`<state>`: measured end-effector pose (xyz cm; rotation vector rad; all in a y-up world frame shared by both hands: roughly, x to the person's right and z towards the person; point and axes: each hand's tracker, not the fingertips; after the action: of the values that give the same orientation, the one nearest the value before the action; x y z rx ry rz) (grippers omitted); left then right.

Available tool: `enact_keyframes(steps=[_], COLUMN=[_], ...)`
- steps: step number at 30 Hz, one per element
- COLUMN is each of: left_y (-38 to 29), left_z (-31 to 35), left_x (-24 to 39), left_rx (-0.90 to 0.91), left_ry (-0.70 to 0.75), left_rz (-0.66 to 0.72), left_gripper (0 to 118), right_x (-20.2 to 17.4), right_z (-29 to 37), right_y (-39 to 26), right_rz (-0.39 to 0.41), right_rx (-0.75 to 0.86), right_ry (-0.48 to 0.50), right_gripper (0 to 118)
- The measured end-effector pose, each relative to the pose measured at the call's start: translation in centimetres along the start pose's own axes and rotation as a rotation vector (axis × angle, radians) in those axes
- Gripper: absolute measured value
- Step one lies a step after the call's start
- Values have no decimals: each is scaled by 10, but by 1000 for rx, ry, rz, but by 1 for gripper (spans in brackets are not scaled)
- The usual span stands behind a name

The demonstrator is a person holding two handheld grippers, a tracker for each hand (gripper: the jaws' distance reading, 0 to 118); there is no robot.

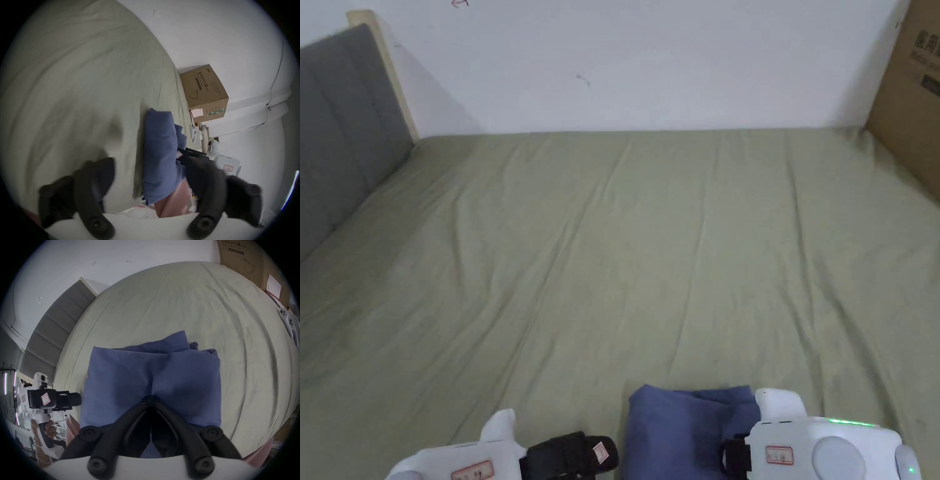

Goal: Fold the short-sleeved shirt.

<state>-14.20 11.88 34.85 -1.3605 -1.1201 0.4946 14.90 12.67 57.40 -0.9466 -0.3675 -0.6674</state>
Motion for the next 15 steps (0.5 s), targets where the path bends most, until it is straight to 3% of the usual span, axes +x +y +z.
enact_keyframes(steps=[7,13,15], left_y=[16,24,27], left_z=[-58,-99,-101], left_x=[1,4,6], left_rx=[-148,-203,-205], left_ry=[-155,-202,-192], left_rz=[32,39,57], left_gripper=[106,106,97], right_x=[-3,0,0], right_z=[0,1,3], right_y=[2,3,2], right_rz=[20,15,12], right_rx=[-7,-11,-12], right_ry=[-15,-9,-9], right_gripper=[0,0,0])
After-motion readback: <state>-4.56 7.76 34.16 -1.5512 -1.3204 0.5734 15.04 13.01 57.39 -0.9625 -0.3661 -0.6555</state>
